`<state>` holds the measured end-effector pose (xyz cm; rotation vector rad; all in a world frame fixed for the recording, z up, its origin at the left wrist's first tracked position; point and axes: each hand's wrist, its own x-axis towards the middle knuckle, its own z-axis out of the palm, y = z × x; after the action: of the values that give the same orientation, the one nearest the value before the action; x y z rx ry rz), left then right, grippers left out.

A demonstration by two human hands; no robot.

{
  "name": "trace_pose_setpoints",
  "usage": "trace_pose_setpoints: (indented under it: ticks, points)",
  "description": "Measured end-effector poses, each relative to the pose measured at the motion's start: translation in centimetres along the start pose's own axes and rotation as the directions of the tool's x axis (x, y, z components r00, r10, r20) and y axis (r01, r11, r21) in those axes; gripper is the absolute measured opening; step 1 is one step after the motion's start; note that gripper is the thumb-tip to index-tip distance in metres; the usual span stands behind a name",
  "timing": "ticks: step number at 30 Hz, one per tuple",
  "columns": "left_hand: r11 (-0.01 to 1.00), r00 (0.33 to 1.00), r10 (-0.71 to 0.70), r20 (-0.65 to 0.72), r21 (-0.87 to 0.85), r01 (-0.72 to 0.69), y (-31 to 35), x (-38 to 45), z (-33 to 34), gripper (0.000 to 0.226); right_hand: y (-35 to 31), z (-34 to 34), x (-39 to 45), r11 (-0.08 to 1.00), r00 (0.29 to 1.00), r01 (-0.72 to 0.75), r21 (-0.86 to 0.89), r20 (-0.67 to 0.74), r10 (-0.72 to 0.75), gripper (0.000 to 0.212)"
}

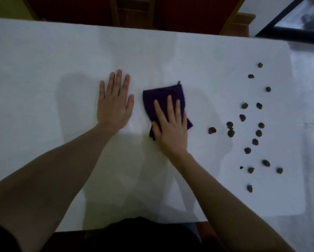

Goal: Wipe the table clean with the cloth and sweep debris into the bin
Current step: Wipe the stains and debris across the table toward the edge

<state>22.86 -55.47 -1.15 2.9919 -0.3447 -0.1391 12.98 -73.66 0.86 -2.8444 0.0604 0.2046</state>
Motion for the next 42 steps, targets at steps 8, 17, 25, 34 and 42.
trace_pose_setpoints:
  ticks: [8,17,25,34,42]
  points:
    - [0.997,0.999,0.007,0.053,-0.073,-0.004,-0.2,0.0,-1.0,0.061,6.0,-1.0,-6.7,1.000,1.000,-0.026,-0.005,0.009,0.026,0.060]
    - [0.979,0.991,-0.134,-0.005,-0.156,0.132,-8.1,-9.7,-2.9,0.060,-1.8,-1.2,9.4,0.984,0.984,-0.174,0.041,-0.019,0.175,0.059]
    - [0.964,0.970,-0.237,0.058,-0.106,0.242,-12.6,-17.0,-2.7,0.063,-12.3,3.4,1.5,0.929,0.926,0.369,0.022,0.075,-0.370,0.056]
    - [0.985,0.986,-0.146,0.083,-0.078,0.153,-14.0,-18.8,-2.1,0.064,-1.7,1.2,-6.9,0.980,0.980,0.200,0.000,0.002,-0.200,0.057]
    - [0.993,0.992,-0.084,0.091,-0.078,0.091,-14.9,-19.3,-2.0,0.062,-12.0,3.3,0.2,0.994,0.993,-0.103,0.028,-0.062,0.105,0.060]
